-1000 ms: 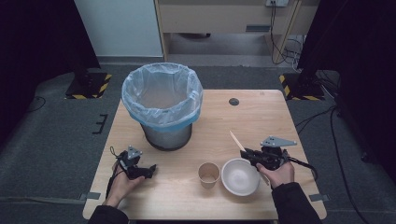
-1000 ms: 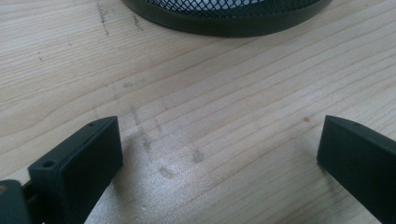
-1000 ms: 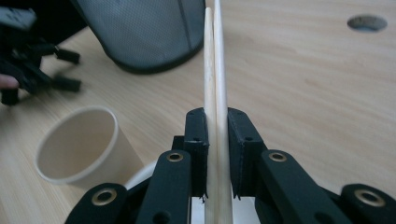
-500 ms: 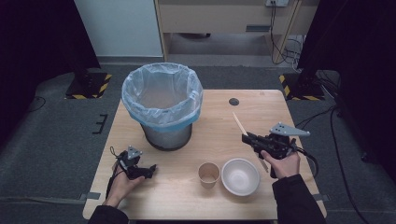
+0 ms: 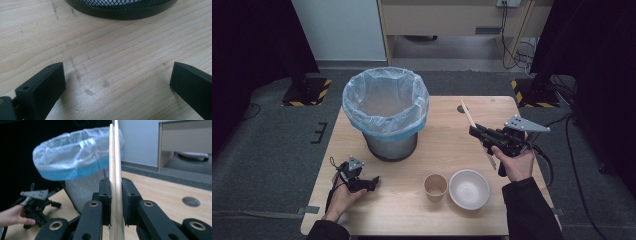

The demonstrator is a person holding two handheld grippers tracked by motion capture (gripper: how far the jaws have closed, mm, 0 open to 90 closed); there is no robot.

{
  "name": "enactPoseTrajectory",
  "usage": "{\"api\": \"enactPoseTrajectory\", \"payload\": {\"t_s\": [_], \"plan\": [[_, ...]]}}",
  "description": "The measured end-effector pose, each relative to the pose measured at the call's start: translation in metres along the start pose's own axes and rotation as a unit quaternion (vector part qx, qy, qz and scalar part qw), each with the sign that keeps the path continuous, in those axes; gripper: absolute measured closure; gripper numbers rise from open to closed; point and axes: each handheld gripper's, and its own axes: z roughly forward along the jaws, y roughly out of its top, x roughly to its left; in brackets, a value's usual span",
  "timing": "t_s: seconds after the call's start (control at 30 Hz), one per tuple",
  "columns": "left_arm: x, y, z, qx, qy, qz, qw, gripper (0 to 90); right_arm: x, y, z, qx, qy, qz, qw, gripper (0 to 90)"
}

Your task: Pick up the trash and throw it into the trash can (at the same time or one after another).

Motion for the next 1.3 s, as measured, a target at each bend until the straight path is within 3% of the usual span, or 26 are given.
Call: {"api": "enactPoseTrajectory", "payload": {"t_s": [0.57,1.0,1.3], "plan": [[0.0,0.0,0.0,0.0,0.0,0.0,1.0,0.0,0.02,0.045,0.021,-0.043,0.023,-0.025,0.9985,79.9],[0.0,0.0,0.0,0.0,0.0,0.0,1.0,0.0,0.041,0.08,0.044,-0.077,0.049,-0.04,0.9951,80.0],[0.0,0.0,0.0,-0.001,0.0,0.0,1.0,0.0,0.049,0.103,0.061,-0.092,0.053,-0.049,0.9931,79.9]]}}
